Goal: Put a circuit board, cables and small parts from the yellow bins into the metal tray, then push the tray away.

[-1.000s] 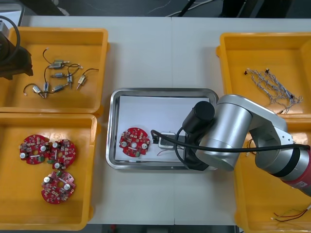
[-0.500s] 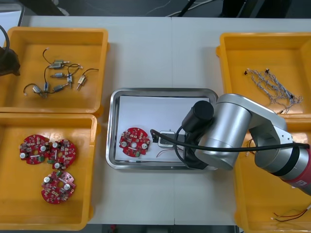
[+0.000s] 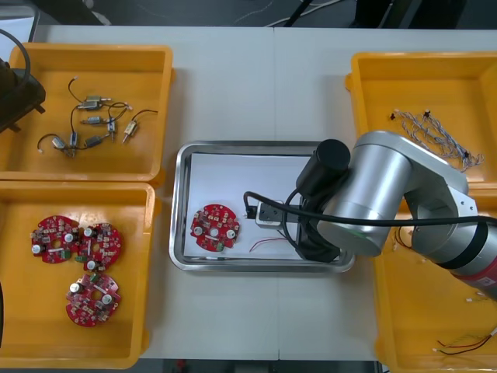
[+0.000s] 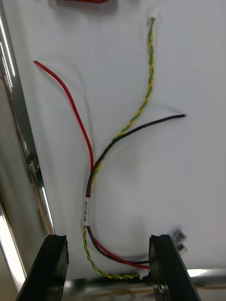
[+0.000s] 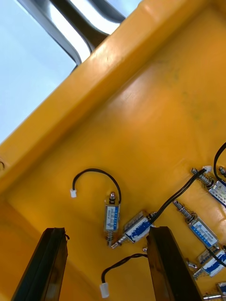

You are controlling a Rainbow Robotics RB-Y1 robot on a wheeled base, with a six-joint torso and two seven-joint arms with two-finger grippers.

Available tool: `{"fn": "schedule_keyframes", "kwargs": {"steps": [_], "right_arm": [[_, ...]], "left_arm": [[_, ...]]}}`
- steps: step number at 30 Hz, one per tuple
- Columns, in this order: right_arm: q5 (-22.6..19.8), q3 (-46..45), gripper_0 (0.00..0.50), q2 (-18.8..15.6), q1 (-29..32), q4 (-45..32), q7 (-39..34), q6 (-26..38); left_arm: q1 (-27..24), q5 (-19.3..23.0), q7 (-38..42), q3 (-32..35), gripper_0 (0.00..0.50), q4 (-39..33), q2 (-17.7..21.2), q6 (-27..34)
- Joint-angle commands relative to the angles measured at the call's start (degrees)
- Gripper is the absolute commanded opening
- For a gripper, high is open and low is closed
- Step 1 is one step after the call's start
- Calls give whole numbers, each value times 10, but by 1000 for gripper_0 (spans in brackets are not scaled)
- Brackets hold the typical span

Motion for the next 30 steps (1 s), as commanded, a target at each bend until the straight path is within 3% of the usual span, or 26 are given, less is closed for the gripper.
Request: {"fn": "schedule_keyframes", "kwargs": {"steps": [1, 10, 13, 23, 30], "right_arm": [[-19, -75, 500, 17, -14, -44, 29, 42], [-71, -225, 500, 83, -14, -50, 29, 149], [-74, -266, 500, 100, -14, -50, 24, 149], [-78, -338, 500, 93, 10, -60, -86, 149], [-51, -387, 500, 89, 19, -80, -161, 149]], "left_arm": [[2, -16, -18, 4, 500, -6, -15, -2], [21, -25, -18, 12, 500, -6, -24, -6], [25, -29, -21, 21, 500, -5, -24, -9], [12, -34, -31, 26, 500, 41, -26, -28], [-13, -35, -54, 25, 500, 85, -29, -40]]}}
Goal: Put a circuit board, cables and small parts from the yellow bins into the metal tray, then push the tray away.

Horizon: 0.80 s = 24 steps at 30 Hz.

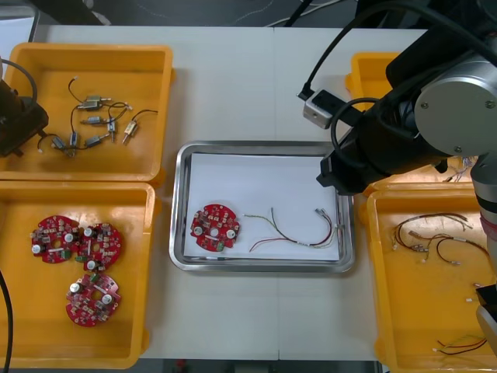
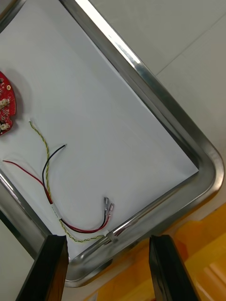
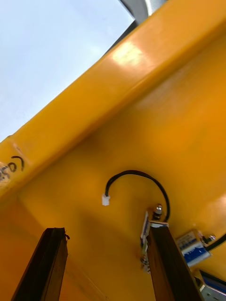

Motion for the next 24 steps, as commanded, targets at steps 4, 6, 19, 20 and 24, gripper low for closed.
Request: {"fn": "schedule_keyframes", "kwargs": {"steps": [4, 6, 19, 20, 24], "right_arm": [[12, -70, 500, -10, 8, -33, -76, 2], [11, -81, 500, -21, 14, -33, -101, 2], [28, -144, 500, -68, 46, -31, -237, 2], [30, -148, 500, -68, 46, -31, -242, 2], [37, -178, 500, -76, 46, -18, -253, 2]], "left_arm": [[-34, -5, -54, 14, 500, 17, -17, -5], [-44, -6, -53, 14, 500, 17, -17, 8], [-67, -5, -82, 12, 500, 24, -21, -11], [-66, -4, -85, 12, 500, 25, -21, -13], [-57, 7, -117, 12, 500, 27, -21, -31]]}}
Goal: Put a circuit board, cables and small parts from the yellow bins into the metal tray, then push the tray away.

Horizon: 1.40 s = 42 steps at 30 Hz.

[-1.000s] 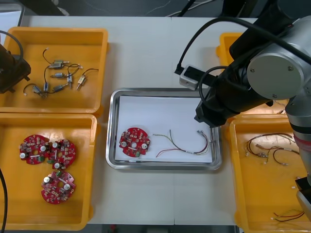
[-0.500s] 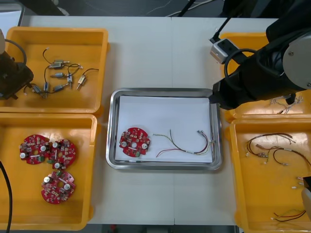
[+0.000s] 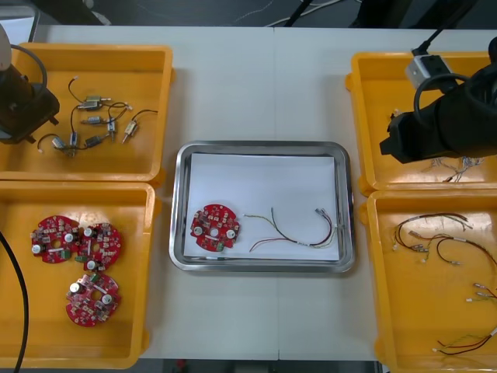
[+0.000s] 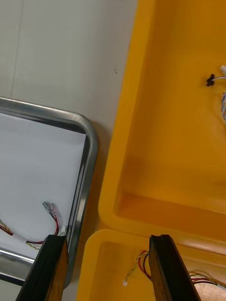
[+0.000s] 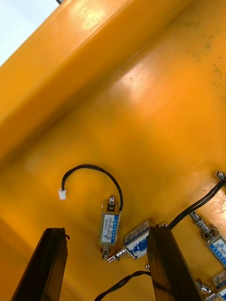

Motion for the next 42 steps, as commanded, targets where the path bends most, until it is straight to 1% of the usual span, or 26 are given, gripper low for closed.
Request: {"fn": "schedule_keyframes", "kwargs": {"steps": [1, 4, 9, 11, 13, 14, 16, 22, 27, 36, 42], "right_arm": [[7, -46, 500, -27, 3, 0, -22, 2], [7, -72, 500, -39, 1, 24, -13, 2], [17, -89, 500, -56, 1, 44, 3, 2], [27, -90, 500, -60, 1, 51, 16, 2], [49, -94, 500, -62, 1, 65, 49, 2], [53, -96, 500, -62, 1, 68, 57, 2], [63, -108, 500, -62, 0, 88, 86, 2], [62, -134, 500, -62, -6, 134, 137, 2], [61, -135, 500, -63, -8, 161, 148, 2], [82, -100, 500, -66, -16, 201, 157, 0], [78, -92, 500, -67, -33, 246, 173, -45]], "left_arm": [[-14, 9, -105, 12, 500, -1, -6, -22], [-5, 29, -121, 11, 500, -1, -6, -32], [-2, 39, -142, 11, 500, -1, -7, -25], [0, 39, -146, 11, 500, -1, -7, -19], [5, 36, -152, 12, 500, -1, -7, -18], [6, 35, -154, 14, 500, -1, -7, -19], [12, 34, -160, 31, 500, -1, -7, -21], [22, 27, -165, 46, 500, -1, -2, -25], [23, 27, -160, 46, 500, 0, -2, -24], [29, 23, -158, 47, 500, 2, -14, -24], [33, 21, -158, 48, 500, 1, -16, -24]]}}
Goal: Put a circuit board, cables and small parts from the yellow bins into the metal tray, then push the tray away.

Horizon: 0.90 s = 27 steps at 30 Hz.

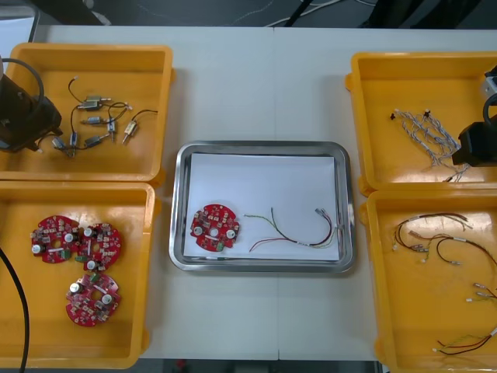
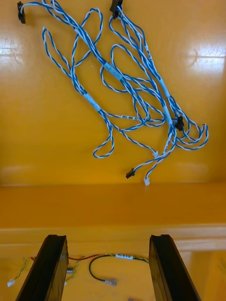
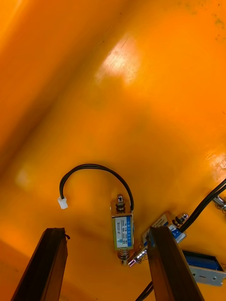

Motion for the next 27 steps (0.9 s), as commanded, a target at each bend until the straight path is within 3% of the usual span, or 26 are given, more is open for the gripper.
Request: {"fn": "schedule_keyframes", "kwargs": {"steps": [1, 15, 27], "right_arm": [[-1, 13, 500, -24, -33, 30, 35, -32], [6, 87, 500, -32, -63, 116, 53, -185], [1, 110, 500, -35, -92, 202, 79, -266]], "left_arm": [[6, -11, -21, 14, 500, -5, -14, -1], [6, -21, -25, 17, 500, 16, -19, -21], [6, -24, -28, 10, 500, 33, -20, -34]]}}
